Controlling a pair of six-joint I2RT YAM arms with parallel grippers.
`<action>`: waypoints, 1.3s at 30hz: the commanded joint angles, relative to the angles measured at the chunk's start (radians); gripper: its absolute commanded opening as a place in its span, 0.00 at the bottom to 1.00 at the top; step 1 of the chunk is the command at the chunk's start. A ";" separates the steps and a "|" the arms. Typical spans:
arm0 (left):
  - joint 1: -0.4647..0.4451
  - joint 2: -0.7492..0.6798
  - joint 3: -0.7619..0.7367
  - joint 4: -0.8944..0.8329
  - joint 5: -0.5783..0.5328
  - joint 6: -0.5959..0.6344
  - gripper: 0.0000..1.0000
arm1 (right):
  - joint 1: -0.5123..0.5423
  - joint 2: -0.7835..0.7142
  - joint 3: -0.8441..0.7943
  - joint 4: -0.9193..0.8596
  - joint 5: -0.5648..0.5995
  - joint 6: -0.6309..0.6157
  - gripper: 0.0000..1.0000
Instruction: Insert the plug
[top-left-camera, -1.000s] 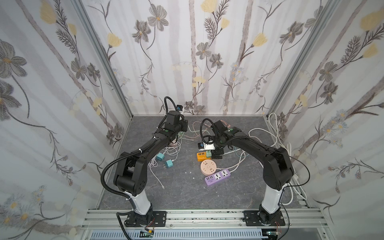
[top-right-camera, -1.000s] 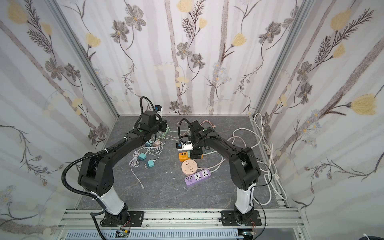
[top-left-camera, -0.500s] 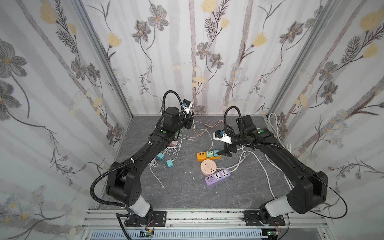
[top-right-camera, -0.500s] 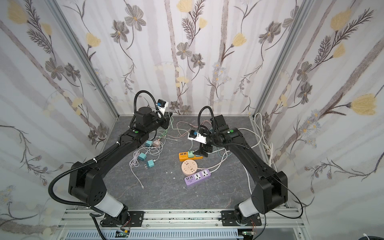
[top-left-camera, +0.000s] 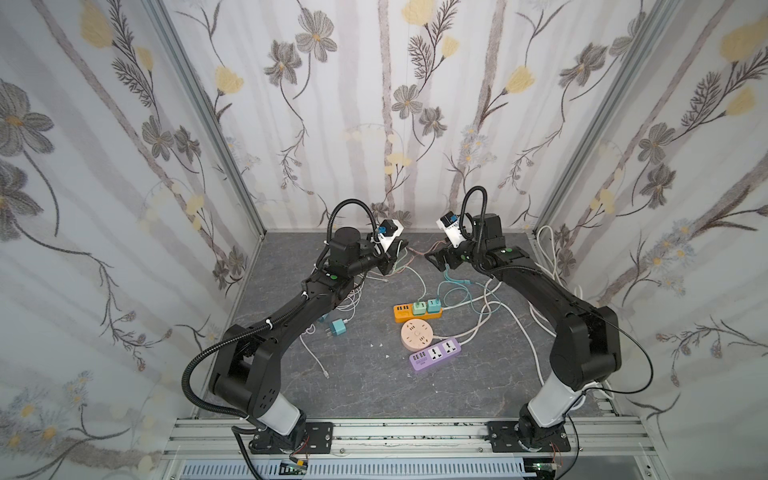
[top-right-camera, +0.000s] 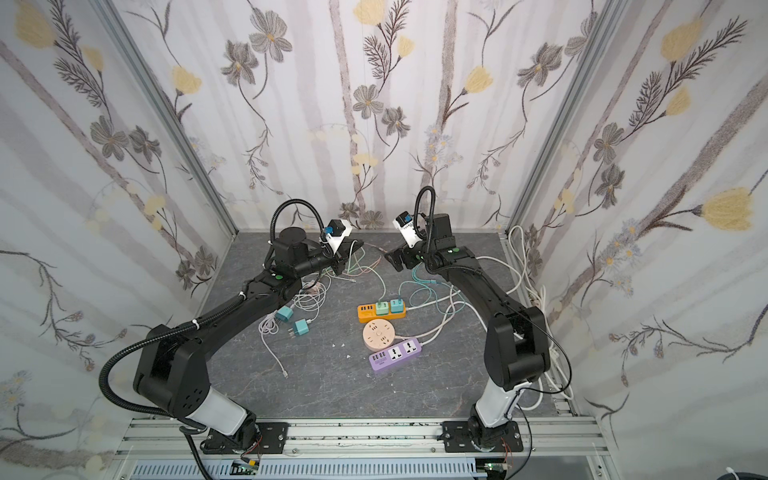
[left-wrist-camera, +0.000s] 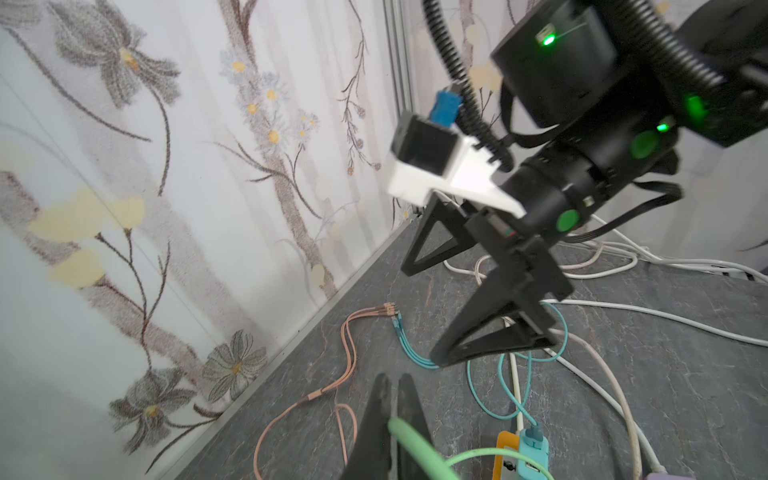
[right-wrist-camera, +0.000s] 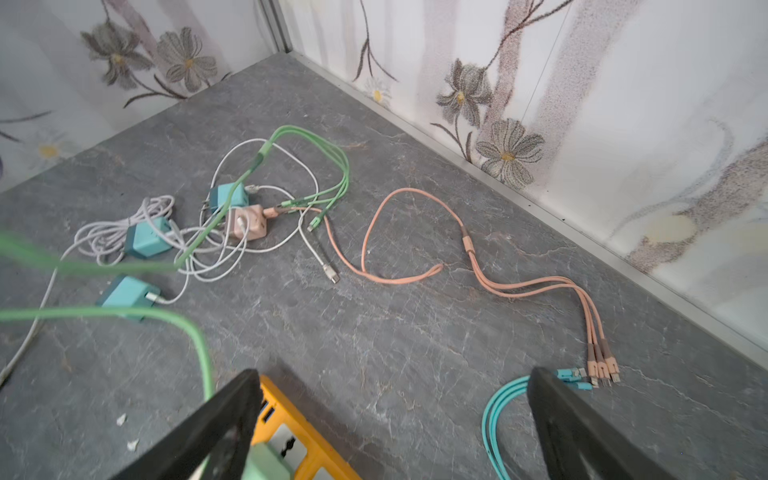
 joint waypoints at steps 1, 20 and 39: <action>0.000 -0.001 0.002 0.091 0.101 0.016 0.00 | 0.014 0.061 0.036 0.079 -0.205 0.057 0.97; -0.001 0.015 -0.028 0.190 0.148 -0.086 0.00 | 0.159 0.269 0.129 0.217 -0.413 -0.120 0.74; -0.001 -0.010 -0.055 0.218 0.141 -0.130 0.00 | 0.166 0.224 -0.073 0.799 -0.425 0.090 0.64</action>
